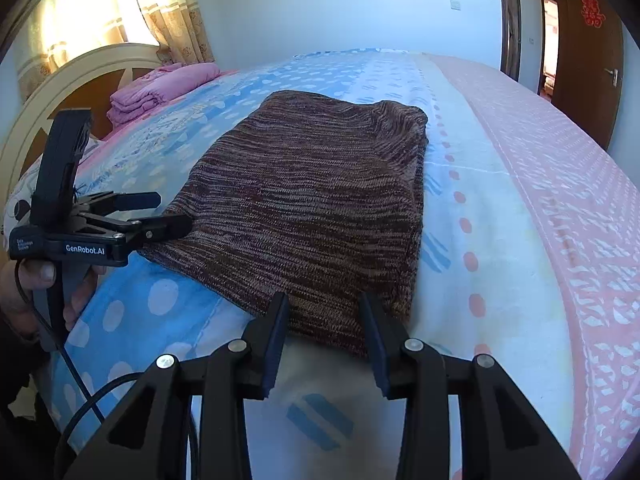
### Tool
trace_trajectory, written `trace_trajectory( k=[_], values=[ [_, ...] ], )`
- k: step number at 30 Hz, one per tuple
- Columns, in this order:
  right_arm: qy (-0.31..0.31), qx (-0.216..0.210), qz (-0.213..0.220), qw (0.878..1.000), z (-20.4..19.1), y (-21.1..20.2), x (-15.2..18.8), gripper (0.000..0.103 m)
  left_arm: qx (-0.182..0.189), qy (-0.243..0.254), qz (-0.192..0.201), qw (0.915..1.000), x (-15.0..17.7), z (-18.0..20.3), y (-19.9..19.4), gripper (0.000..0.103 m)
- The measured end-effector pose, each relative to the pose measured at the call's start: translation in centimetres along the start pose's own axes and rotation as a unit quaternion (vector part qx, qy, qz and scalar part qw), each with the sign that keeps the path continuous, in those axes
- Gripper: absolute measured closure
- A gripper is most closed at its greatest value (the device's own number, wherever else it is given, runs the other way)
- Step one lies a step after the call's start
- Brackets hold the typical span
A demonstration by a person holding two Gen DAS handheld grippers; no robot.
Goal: Fold small clothes
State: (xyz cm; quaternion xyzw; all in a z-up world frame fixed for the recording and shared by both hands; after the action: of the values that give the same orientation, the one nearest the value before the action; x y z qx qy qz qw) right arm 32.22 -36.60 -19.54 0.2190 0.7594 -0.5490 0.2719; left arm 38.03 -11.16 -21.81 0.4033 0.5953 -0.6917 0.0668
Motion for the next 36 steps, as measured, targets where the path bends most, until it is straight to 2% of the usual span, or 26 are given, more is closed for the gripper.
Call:
trace_trajectory(
  k=[5,7,14,19,21,24,28,30,32,34,36],
  values=[
    [-0.011,0.001,-0.004,1.0,0.1,-1.0,0.4,0.062,0.001,0.002,-0.002,1.0,-0.1,-0.1,0.1,0.0],
    [0.009,-0.023,-0.002,1.0,0.3,-1.9,0.0,0.062,0.002,0.004,-0.001,1.0,-0.2,0.1,0.0,0.0],
    [0.071,-0.02,0.019,0.997,4.7,-2.6,-2.7,0.061,0.006,0.009,-0.005,0.9999,-0.7,0.4,0.5,0.0],
    [0.109,-0.034,0.026,0.993,6.4,-2.9,-4.5,0.061,-0.004,0.011,0.002,0.9999,-1.4,0.2,0.4,0.0],
    [0.098,-0.04,0.042,0.993,5.4,-3.6,-5.6,0.061,-0.007,0.005,0.013,0.9999,-2.1,-0.2,0.0,0.0],
    [0.04,-0.047,0.045,0.997,2.0,-3.8,-6.3,0.062,-0.022,-0.006,0.044,0.9988,-4.1,-1.3,-1.1,0.0],
    [0.003,-0.066,0.023,0.998,-1.0,-2.0,-6.1,0.061,-0.052,-0.005,0.041,0.9978,-6.0,-2.6,-0.2,0.0],
    [0.01,-0.075,-0.008,0.997,-1.4,0.0,-5.6,0.062,-0.066,0.011,0.004,0.9978,-5.6,-2.8,1.9,0.0],
    [0.049,-0.042,-0.063,0.996,0.6,2.9,-4.7,0.063,-0.052,0.0,-0.005,0.9986,-4.8,-2.9,2.8,0.0],
    [0.077,-0.066,-0.062,0.993,1.3,2.9,-4.4,0.065,-0.033,-0.031,-0.002,0.999,-4.1,-3.2,2.7,0.0],
    [0.076,-0.069,-0.064,0.993,1.3,2.0,-3.4,0.065,0.001,-0.061,-0.001,0.9982,-3.1,-3.1,2.5,0.0]
  ],
)
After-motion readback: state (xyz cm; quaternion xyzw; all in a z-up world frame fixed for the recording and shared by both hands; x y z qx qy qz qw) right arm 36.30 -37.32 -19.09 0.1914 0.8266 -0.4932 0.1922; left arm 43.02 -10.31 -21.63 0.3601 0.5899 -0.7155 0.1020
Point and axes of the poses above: each gripper's, at about its wrist camera, not at the fingertips, and y roughly the way its jaws point, z to its right, x to its underside, the point moved 10 cm from there along y, roughly the way its jaws point, and after that the axes turned 12 degrees about y, right-handed, at the moved point
